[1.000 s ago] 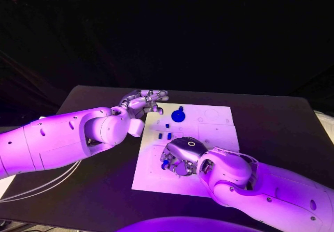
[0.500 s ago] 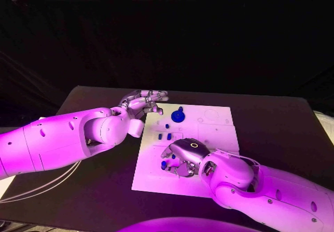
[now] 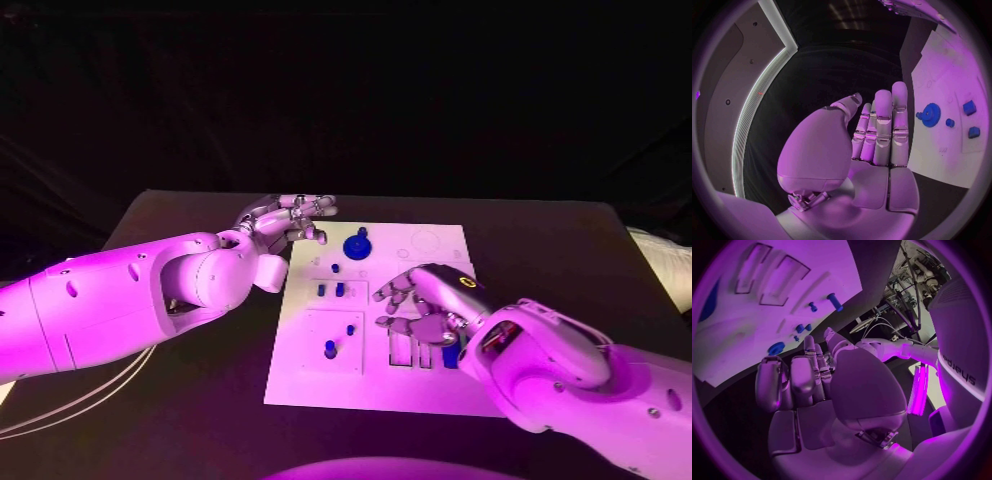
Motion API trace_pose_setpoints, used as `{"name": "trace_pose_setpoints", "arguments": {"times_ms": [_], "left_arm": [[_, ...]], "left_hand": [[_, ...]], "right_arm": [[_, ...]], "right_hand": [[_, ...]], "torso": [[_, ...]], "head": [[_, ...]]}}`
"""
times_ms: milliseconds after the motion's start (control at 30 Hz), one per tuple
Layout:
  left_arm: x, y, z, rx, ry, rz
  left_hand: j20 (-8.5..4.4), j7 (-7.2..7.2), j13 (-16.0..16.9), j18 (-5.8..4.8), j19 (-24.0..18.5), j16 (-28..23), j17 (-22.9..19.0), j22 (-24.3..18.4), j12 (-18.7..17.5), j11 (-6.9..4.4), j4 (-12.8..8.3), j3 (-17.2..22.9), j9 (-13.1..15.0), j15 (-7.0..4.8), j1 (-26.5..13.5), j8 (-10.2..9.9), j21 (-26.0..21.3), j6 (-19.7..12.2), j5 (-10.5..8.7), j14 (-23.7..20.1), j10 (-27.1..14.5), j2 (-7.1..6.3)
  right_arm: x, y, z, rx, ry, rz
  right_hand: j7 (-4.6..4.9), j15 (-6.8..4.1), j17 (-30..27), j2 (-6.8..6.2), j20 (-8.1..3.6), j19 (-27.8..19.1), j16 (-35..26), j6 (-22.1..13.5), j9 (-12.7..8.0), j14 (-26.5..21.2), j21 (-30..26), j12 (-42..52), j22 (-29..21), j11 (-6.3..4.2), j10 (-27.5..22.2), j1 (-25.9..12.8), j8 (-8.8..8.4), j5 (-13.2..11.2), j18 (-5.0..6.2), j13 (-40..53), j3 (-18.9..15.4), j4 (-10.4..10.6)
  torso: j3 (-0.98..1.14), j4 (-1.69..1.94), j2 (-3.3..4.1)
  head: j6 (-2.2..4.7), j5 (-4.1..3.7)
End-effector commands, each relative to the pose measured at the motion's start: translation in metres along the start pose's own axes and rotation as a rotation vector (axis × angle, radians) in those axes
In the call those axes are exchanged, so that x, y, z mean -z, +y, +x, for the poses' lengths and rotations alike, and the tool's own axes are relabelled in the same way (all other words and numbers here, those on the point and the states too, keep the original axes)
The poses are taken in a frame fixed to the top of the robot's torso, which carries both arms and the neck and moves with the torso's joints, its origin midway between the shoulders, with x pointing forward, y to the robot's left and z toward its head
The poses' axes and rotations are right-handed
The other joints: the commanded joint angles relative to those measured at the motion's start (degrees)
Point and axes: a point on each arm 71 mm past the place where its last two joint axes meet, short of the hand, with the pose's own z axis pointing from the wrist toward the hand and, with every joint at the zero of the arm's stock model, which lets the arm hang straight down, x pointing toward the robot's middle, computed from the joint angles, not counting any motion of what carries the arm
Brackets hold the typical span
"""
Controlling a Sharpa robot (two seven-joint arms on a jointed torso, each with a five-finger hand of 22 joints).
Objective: Assemble the parts on the task board
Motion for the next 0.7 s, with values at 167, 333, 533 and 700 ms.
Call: {"name": "trace_pose_setpoints", "arguments": {"times_ms": [167, 333, 533, 700], "left_arm": [[0.001, 0.001, 0.001, 0.008, 0.015, 0.002], [0.002, 0.001, 0.000, 0.008, 0.015, 0.000], [0.002, 0.002, 0.000, 0.009, 0.016, -0.002], [0.002, 0.002, -0.001, 0.009, 0.015, -0.004]], "left_hand": [[-0.27, 0.14, -0.1, 0.65, 0.1, 0.3, -0.1, -0.1, 0.1, 0.03, -0.4, -0.1, 0.0, -0.30, 0.4, 0.2, -0.3, -0.3, 0.31, -0.2, -0.4, 0.35], [-0.27, 0.14, -0.1, 0.65, 0.1, 0.3, -0.1, -0.1, 0.2, 0.02, -0.5, -0.1, 0.0, -0.31, 0.4, 0.2, -0.3, -0.3, 0.30, -0.3, -0.4, 0.37], [-0.27, 0.14, -0.1, 0.65, 0.1, 0.3, -0.1, -0.1, 0.2, 0.02, -0.5, -0.1, 0.0, -0.31, 0.4, 0.2, -0.3, -0.3, 0.30, -0.3, -0.4, 0.37], [-0.27, 0.14, -0.1, 0.65, 0.1, 0.3, -0.1, -0.1, 0.2, 0.02, -0.5, -0.1, 0.0, -0.31, 0.4, 0.2, -0.3, -0.3, 0.30, -0.3, -0.4, 0.37]], "right_arm": [[0.037, -0.046, -0.012, -0.098, 0.125, 0.325], [0.058, -0.060, -0.012, -0.040, 0.147, 0.419], [0.068, -0.064, -0.009, 0.026, 0.160, 0.464], [0.067, -0.063, -0.004, 0.058, 0.178, 0.473]], "right_hand": [[-2.45, -2.50, 8.4, -1.09, -2.62, 4.1, 5.7, 2.0, 0.5, 2.7, 4.5, 27.1, 7.2, -3.17, 11.2, -6.1, 1.76, 8.0, -2.09, 27.7, -6.1, 5.7], [-2.74, -2.35, 14.7, 1.10, -2.60, 5.5, 9.6, 1.9, 1.9, 3.1, 6.3, 52.5, 9.8, -3.26, 9.7, -6.5, 4.07, 8.9, -2.72, 57.3, -12.2, 7.4], [-2.65, -2.31, 16.7, 1.61, -2.48, 6.1, 10.7, 1.6, 3.0, 3.4, 7.0, 58.1, 10.7, -3.23, 10.4, -7.5, 5.32, 8.4, -2.96, 64.4, -15.7, 7.8], [-2.67, -2.31, 17.2, 1.81, -2.41, 6.3, 11.0, 1.3, 3.5, 3.4, 7.1, 59.1, 11.0, -3.20, 10.5, -7.9, 5.86, 8.2, -3.04, 65.9, -17.1, 7.9]], "torso": [[-0.02, -1.88, -0.92], [0.04, -2.64, -1.17], [0.02, -2.68, -1.33], [-0.06, -2.50, -1.24]], "head": [[0.33, -2.74], [0.21, -3.59], [0.02, -3.74], [0.01, -3.78]]}}
